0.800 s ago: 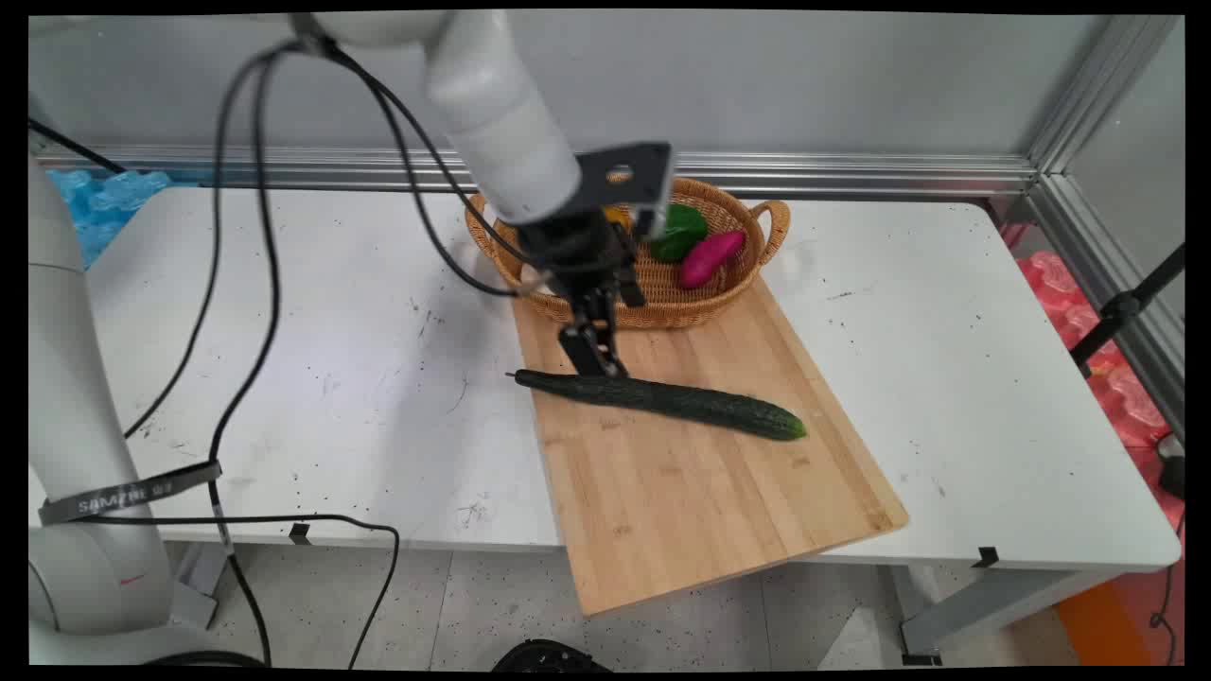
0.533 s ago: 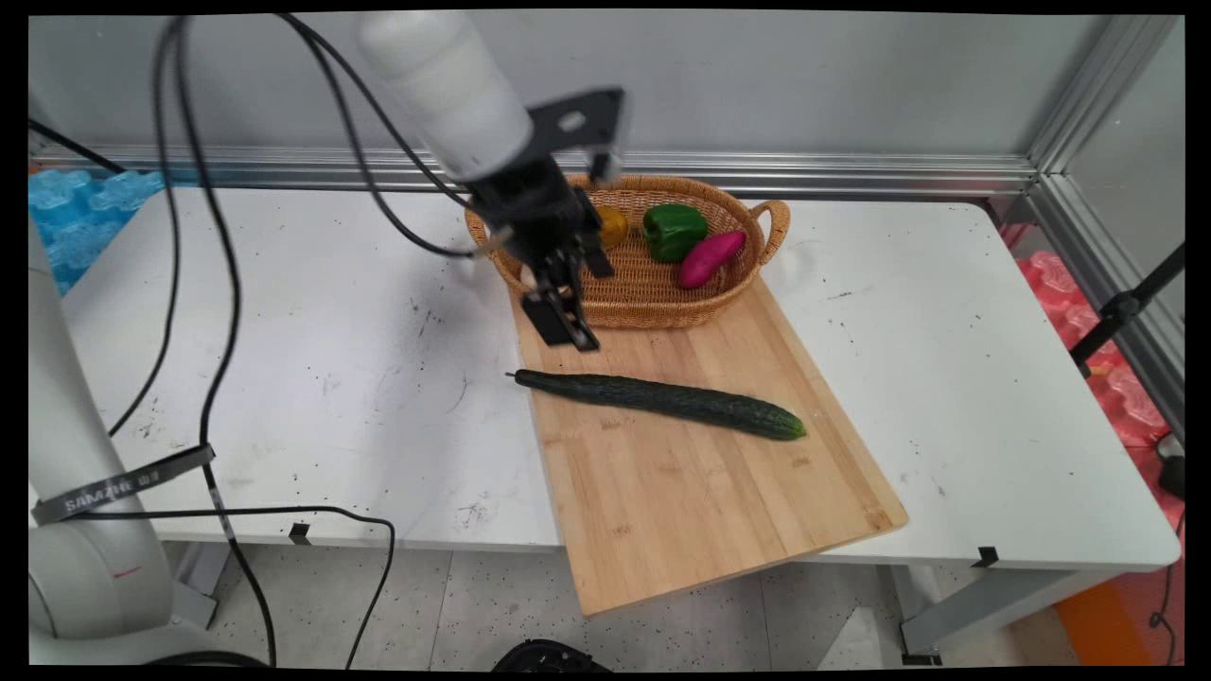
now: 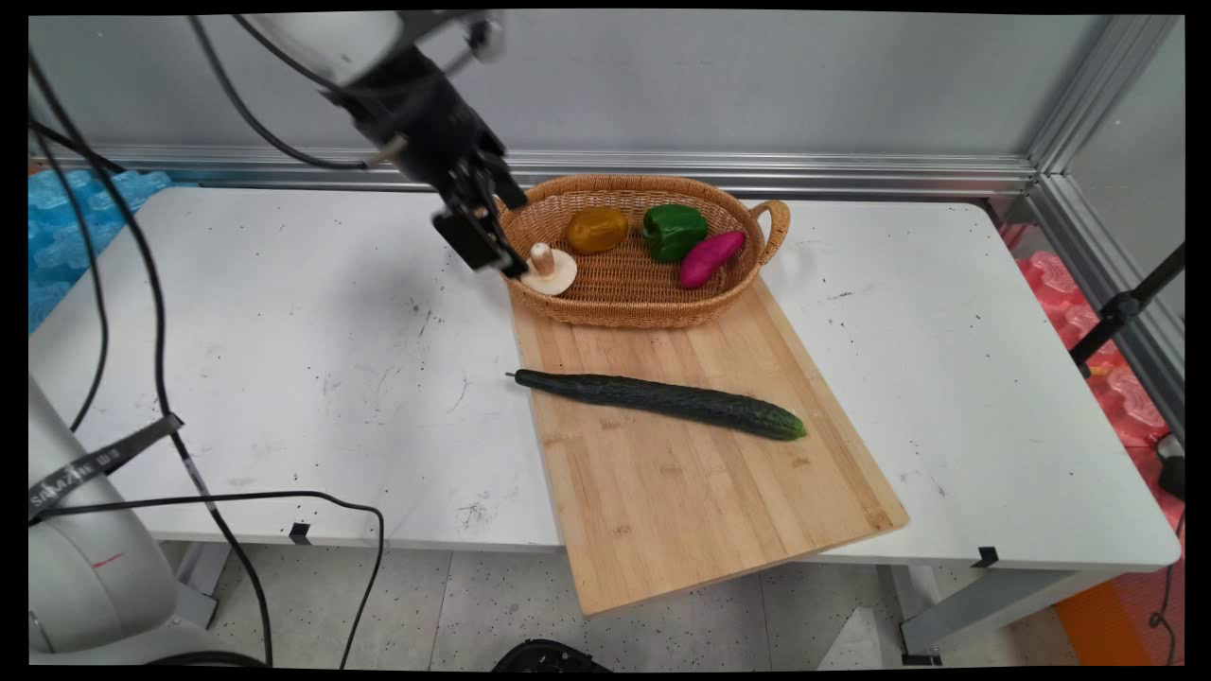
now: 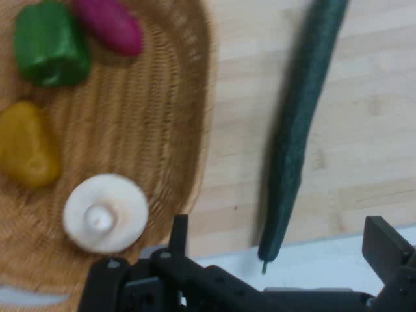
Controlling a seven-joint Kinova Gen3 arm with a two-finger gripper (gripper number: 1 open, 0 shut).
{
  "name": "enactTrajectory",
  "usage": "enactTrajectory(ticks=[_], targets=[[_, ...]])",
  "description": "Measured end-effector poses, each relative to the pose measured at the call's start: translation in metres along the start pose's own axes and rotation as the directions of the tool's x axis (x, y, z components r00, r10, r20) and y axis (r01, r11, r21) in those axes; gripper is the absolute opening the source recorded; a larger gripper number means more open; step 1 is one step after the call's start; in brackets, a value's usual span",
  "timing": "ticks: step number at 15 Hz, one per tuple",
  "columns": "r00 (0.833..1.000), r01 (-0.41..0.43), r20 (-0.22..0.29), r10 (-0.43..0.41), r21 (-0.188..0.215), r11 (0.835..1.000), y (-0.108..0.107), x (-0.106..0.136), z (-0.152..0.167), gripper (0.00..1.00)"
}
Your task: Pick up the potato from the vegetable basket
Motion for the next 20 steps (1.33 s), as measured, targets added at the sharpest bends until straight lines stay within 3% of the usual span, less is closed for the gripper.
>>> enactTrajectory(ticks=[6, 11, 16, 20], targets=[[0.987, 0.154, -0.049, -0.15, 0.084, 0.985, -0.023, -0.029, -0.036, 1.0], [0.98, 0.194, -0.078, -0.185, 0.123, 0.973, -0.04, -0.036, -0.045, 1.0], [0.973, 0.224, -0.095, -0.211, 0.157, 0.962, -0.07, -0.036, -0.025, 1.0], [0.967, 0.249, -0.104, -0.233, 0.179, 0.952, -0.094, -0.028, 0.01, 1.0]])
